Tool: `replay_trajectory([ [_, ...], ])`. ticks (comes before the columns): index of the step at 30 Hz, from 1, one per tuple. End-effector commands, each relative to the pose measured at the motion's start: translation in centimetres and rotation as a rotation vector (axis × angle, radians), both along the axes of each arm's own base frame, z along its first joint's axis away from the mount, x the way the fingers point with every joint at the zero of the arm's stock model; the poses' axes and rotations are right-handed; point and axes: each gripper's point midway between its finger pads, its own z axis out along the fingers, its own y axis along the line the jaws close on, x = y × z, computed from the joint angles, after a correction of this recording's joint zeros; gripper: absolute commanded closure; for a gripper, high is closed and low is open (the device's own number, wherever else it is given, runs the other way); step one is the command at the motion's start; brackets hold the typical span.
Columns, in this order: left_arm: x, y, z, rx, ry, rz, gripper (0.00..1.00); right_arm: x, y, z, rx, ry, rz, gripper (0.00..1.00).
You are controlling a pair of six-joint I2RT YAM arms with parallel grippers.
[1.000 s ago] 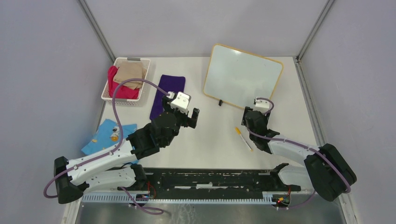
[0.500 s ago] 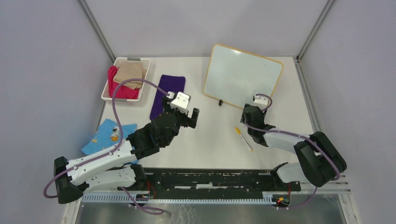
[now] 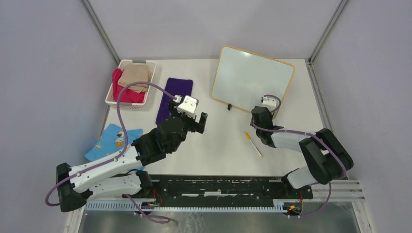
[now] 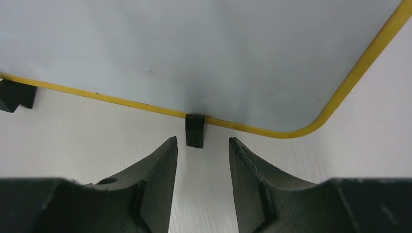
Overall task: Write a sentence on the whiteboard
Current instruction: Move the whiteboard to the center of the board.
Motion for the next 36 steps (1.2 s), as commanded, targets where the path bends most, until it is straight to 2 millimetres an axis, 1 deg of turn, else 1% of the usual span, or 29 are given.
replay_trajectory([
  [1,0.1,-0.3,2.4,-0.025,-0.046,-0.018,0.02,1.8,0.5,1.1,0.024,-0.046,-0.003,0.53],
  [7,0.1,-0.3,2.2,-0.021,-0.044,-0.017,0.02,2.1,0.7,0.4,0.024,-0.035,0.008,0.58],
  [16,0.2,-0.3,2.2,-0.020,-0.044,-0.015,0.01,2.9,0.6,0.1,-0.008,-0.020,0.007,0.59],
  [21,0.2,-0.4,2.1,-0.017,-0.041,-0.016,0.01,2.9,0.5,-0.2,-0.025,-0.010,0.011,0.64],
  [25,0.2,-0.4,2.0,-0.015,-0.040,-0.017,0.01,2.9,0.3,-0.3,-0.043,-0.004,0.019,0.70],
  [29,0.2,-0.5,2.1,-0.016,-0.040,-0.020,0.01,2.6,0.4,-0.3,-0.057,0.002,0.047,0.79],
  [36,0.2,-0.6,2.0,-0.012,-0.038,-0.022,0.01,1.4,0.5,-0.6,-0.082,0.017,0.127,0.91],
])
